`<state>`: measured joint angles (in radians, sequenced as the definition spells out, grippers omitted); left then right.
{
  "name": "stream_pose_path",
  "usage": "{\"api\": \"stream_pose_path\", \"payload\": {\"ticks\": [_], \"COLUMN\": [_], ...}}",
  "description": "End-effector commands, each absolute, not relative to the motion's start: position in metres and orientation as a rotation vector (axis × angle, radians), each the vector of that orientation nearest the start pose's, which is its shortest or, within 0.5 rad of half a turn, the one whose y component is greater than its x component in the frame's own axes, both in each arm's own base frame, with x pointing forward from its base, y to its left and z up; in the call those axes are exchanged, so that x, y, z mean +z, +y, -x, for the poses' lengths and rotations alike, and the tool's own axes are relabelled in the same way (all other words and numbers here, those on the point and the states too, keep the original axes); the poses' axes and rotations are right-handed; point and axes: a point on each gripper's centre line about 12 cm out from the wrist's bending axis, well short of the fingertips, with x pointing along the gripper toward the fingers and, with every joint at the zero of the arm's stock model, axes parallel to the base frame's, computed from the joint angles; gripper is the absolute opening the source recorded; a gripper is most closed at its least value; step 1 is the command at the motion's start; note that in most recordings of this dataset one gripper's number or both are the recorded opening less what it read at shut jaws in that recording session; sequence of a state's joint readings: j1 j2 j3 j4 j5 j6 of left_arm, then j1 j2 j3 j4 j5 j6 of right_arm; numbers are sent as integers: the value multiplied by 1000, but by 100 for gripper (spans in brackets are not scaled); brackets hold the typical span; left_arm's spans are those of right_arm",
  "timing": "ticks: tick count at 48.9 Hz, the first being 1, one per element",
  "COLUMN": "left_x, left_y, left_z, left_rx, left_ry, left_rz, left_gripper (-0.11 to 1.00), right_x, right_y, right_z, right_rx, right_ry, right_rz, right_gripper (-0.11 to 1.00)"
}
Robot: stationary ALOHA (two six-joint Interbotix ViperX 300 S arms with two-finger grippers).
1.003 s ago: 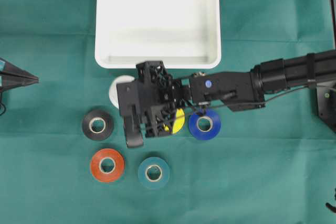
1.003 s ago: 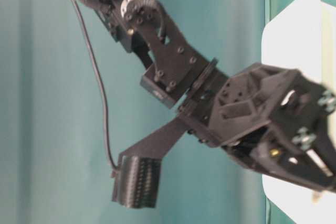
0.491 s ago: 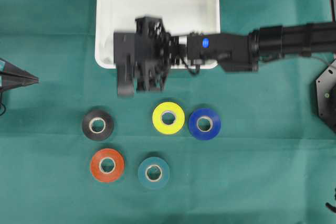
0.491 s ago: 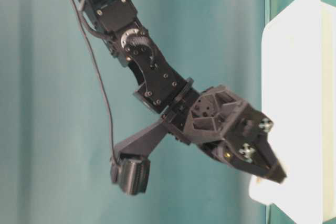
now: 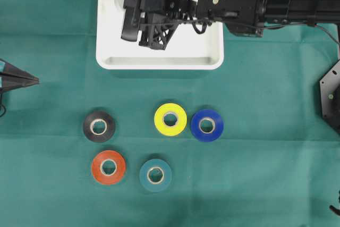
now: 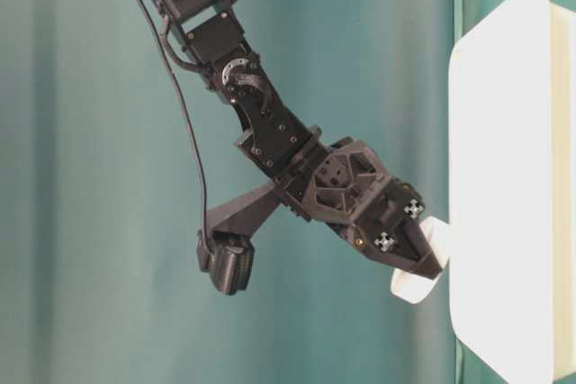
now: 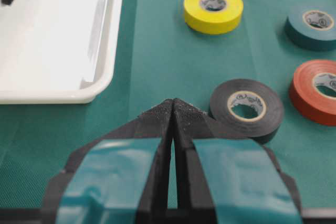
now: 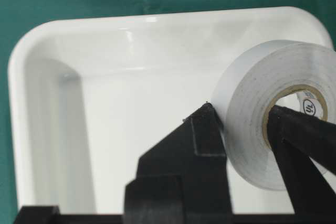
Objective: Put the tape into the white case with the right arm.
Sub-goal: 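Carry the white roll into the tray and release it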
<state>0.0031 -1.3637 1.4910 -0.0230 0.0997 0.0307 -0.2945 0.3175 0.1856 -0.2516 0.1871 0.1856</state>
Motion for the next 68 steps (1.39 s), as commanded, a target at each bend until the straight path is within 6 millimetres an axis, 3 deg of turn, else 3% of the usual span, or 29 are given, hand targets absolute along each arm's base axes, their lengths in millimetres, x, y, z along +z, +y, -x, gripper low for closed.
{"api": "stream_pose_path", "payload": {"ticks": [1, 19, 24, 31, 49, 56, 68], "left_x": [187, 187, 187, 187, 186, 186, 187], "left_y": [0, 0, 0, 0, 0, 0, 1], "left_z": [-133, -133, -133, -133, -133, -133, -132], "left_rx": [0, 2, 2, 2, 2, 2, 3], "left_ry": [216, 215, 215, 216, 218, 218, 210], "left_rz": [-6, -5, -5, -5, -5, -5, -5], "left_gripper": [0, 0, 0, 0, 0, 0, 0], "right_x": [197, 188, 188, 188, 179, 179, 186], "right_y": [-157, -159, -159, -159, -155, -148, -126], "right_z": [-486, -487, -487, -487, -472, -446, -381], "right_rx": [-312, -315, -315, -316, -318, -321, -311], "right_ry": [623, 639, 638, 639, 694, 738, 743], "right_rz": [-16, -21, -21, -23, -29, -34, -38], "right_gripper": [3, 5, 26, 65, 62, 62, 62]}}
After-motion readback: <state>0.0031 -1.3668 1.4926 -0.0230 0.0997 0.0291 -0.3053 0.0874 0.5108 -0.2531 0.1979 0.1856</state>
